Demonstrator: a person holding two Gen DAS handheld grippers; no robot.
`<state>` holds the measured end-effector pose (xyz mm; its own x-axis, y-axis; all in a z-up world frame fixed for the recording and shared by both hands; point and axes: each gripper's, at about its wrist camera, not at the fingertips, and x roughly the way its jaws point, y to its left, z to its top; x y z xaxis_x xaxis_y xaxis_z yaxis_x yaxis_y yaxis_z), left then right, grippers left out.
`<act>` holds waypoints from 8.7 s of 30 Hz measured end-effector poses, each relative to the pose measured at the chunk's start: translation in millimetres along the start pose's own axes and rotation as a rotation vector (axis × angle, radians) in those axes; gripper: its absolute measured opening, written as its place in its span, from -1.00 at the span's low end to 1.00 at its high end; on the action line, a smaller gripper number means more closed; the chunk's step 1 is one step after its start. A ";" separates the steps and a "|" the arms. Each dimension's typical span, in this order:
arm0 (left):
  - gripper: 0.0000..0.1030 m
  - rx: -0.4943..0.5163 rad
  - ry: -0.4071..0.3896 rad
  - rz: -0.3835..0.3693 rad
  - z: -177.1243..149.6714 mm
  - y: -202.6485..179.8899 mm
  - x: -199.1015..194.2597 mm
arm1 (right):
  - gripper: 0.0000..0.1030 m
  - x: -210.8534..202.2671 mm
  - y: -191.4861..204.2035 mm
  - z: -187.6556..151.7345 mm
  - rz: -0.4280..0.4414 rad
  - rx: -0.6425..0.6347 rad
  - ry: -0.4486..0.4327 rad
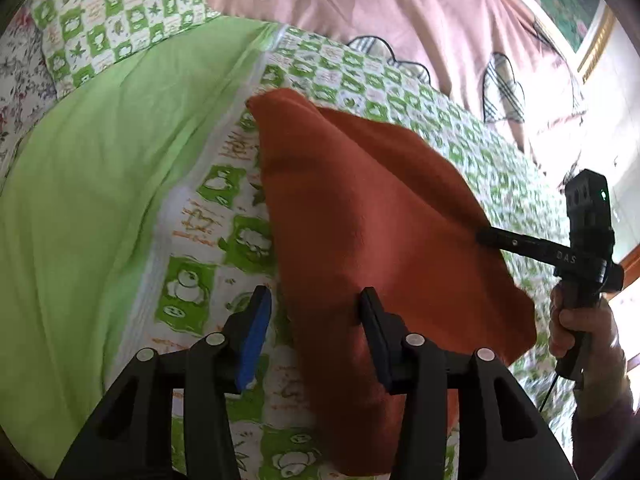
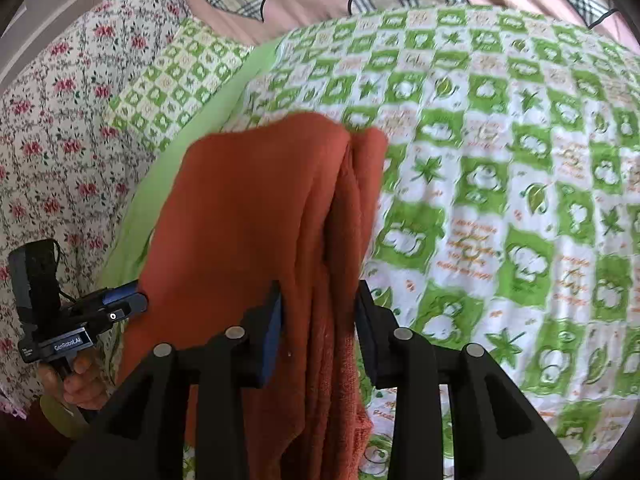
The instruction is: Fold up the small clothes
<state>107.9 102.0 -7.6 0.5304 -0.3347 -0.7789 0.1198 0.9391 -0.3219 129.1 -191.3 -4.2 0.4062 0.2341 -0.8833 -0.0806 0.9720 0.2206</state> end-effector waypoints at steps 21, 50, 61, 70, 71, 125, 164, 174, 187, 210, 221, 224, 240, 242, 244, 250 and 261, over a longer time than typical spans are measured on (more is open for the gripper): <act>0.15 -0.210 0.022 -0.102 102.4 37.5 86.8 | -0.76 44.8 8.2 62.6 0.087 -0.014 -0.029; -0.11 0.124 -0.017 0.081 -59.6 -31.9 -60.2 | -0.26 -52.6 9.7 -50.6 0.036 0.032 -0.020; -0.09 0.169 -0.005 0.149 -100.9 -52.0 -36.7 | -0.26 -40.3 22.2 -87.5 0.040 0.043 0.014; -0.70 0.092 -0.043 0.271 -88.7 -40.1 -31.4 | -0.83 -48.7 48.6 -74.6 -0.009 -0.103 -0.003; -0.72 0.132 -0.053 0.303 -90.3 -46.5 -34.7 | -0.83 -58.1 57.4 -71.9 -0.044 -0.160 -0.016; -0.71 0.207 0.050 0.074 -69.0 -58.3 -33.9 | -0.81 -21.0 52.5 -36.5 -0.115 -0.240 0.070; -0.46 0.130 0.118 0.126 -86.9 -44.3 -29.2 | -0.81 -37.5 39.3 -103.4 -0.240 -0.173 0.089; -0.08 0.058 0.116 0.163 -102.5 -27.7 -58.3 | -0.26 -67.7 43.9 -124.1 -0.266 -0.122 0.066; 0.40 0.102 0.105 0.137 -111.3 -50.1 -68.5 | 0.04 -74.9 75.6 -148.0 -0.184 -0.118 0.048; 0.75 0.142 0.100 0.300 -100.2 -54.3 -61.1 | 0.69 -61.7 96.7 -142.0 -0.184 -0.134 0.047; 0.81 0.172 0.064 0.384 -83.2 -59.9 -58.0 | 0.73 -54.2 97.5 -120.5 -0.198 -0.154 0.044; 0.82 0.169 0.059 0.397 -76.1 -57.2 -55.3 | 0.74 -50.4 97.4 -114.4 -0.198 -0.155 0.047; 0.87 0.153 0.064 0.429 -54.9 -53.5 -37.2 | 0.76 -39.4 92.9 -84.8 -0.198 -0.170 0.056; 0.87 0.150 0.063 0.434 -54.2 -53.9 -35.7 | 0.76 -36.2 91.6 -82.4 -0.198 -0.167 0.059; 0.87 0.144 0.060 0.437 -52.9 -54.5 -34.7 | 0.77 -33.0 89.8 -80.3 -0.196 -0.165 0.067; 0.88 0.146 0.061 0.446 -49.5 -53.2 -32.2 | 0.77 -27.5 90.2 -75.6 -0.188 -0.171 0.074; 0.88 0.138 0.063 0.458 -49.0 -50.7 -31.0 | 0.77 -27.6 90.8 -71.8 -0.185 -0.178 0.074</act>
<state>44.3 60.9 6.4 0.5030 0.1156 -0.8565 -0.0015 0.9911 0.1329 45.3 -108.2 10.5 0.3621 0.0465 -0.9310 -0.1729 0.9848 -0.0180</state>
